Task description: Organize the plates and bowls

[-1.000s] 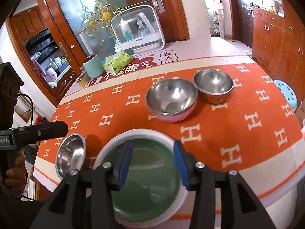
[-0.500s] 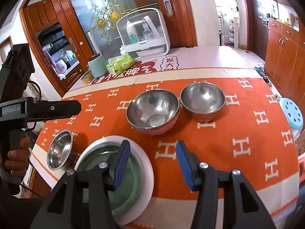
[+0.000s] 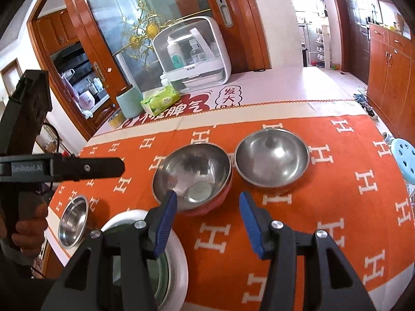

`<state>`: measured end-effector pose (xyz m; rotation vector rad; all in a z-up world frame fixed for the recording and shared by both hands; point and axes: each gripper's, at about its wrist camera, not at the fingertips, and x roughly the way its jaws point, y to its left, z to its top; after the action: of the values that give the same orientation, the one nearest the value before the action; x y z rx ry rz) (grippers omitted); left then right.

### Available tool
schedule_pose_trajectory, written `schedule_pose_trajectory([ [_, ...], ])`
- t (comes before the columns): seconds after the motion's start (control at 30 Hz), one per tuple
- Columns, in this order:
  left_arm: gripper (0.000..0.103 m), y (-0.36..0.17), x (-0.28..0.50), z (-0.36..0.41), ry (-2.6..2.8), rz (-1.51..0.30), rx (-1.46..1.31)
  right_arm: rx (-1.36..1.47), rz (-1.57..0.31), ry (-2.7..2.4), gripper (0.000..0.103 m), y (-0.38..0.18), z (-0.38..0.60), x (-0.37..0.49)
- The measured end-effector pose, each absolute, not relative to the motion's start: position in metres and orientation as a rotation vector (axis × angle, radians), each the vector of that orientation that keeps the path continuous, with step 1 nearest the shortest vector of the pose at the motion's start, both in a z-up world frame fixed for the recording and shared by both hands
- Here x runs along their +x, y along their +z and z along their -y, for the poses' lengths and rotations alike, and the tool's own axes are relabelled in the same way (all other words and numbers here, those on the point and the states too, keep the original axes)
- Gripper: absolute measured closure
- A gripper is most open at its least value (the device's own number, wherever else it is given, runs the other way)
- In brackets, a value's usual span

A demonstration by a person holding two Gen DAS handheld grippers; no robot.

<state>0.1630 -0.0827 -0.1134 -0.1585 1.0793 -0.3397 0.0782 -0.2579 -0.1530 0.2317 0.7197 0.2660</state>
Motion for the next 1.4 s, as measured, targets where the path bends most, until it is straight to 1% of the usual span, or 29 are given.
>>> schedule_pose_trajectory([
  [0.3, 0.020, -0.149, 0.186, 0.092, -0.268, -1.126, -0.172, 0.264, -0.738, 0.309, 0.052, -0.173, 0.258, 0.106],
  [0.67, 0.020, -0.185, 0.201, 0.097, -0.219, -1.182, -0.235, 0.320, -0.840, 0.380, 0.052, -0.208, 0.257, 0.135],
  [0.73, 0.023, -0.189, 0.202, 0.098, -0.219, -1.191, -0.248, 0.328, -0.852, 0.383, 0.053, -0.211, 0.258, 0.137],
  [0.8, 0.023, -0.194, 0.204, 0.100, -0.216, -1.204, -0.253, 0.333, -0.863, 0.381, 0.053, -0.214, 0.259, 0.139],
  [0.87, 0.026, -0.199, 0.206, 0.102, -0.215, -1.223, -0.261, 0.345, -0.874, 0.379, 0.053, -0.217, 0.261, 0.142],
  [0.93, 0.032, -0.203, 0.208, 0.104, -0.209, -1.245, -0.268, 0.362, -0.881, 0.385, 0.053, -0.220, 0.263, 0.143],
  [1.07, 0.038, -0.210, 0.209, 0.109, -0.217, -1.275, -0.269, 0.376, -0.892, 0.386, 0.053, -0.223, 0.266, 0.145],
  [1.13, 0.045, -0.214, 0.210, 0.111, -0.223, -1.288, -0.268, 0.383, -0.899, 0.383, 0.053, -0.225, 0.267, 0.146],
  [1.27, 0.047, -0.220, 0.210, 0.114, -0.226, -1.316, -0.276, 0.390, -0.908, 0.380, 0.053, -0.228, 0.268, 0.147],
  [1.3, 0.052, -0.221, 0.210, 0.113, -0.229, -1.321, -0.280, 0.392, -0.909, 0.381, 0.055, -0.228, 0.268, 0.147],
  [1.33, 0.057, -0.223, 0.210, 0.114, -0.231, -1.328, -0.285, 0.393, -0.911, 0.380, 0.059, -0.229, 0.269, 0.147],
  [1.37, 0.058, -0.225, 0.211, 0.113, -0.232, -1.333, -0.286, 0.393, -0.914, 0.379, 0.063, -0.229, 0.269, 0.148],
  [1.4, 0.061, -0.226, 0.210, 0.114, -0.232, -1.338, -0.288, 0.392, -0.918, 0.377, 0.064, -0.230, 0.269, 0.148],
])
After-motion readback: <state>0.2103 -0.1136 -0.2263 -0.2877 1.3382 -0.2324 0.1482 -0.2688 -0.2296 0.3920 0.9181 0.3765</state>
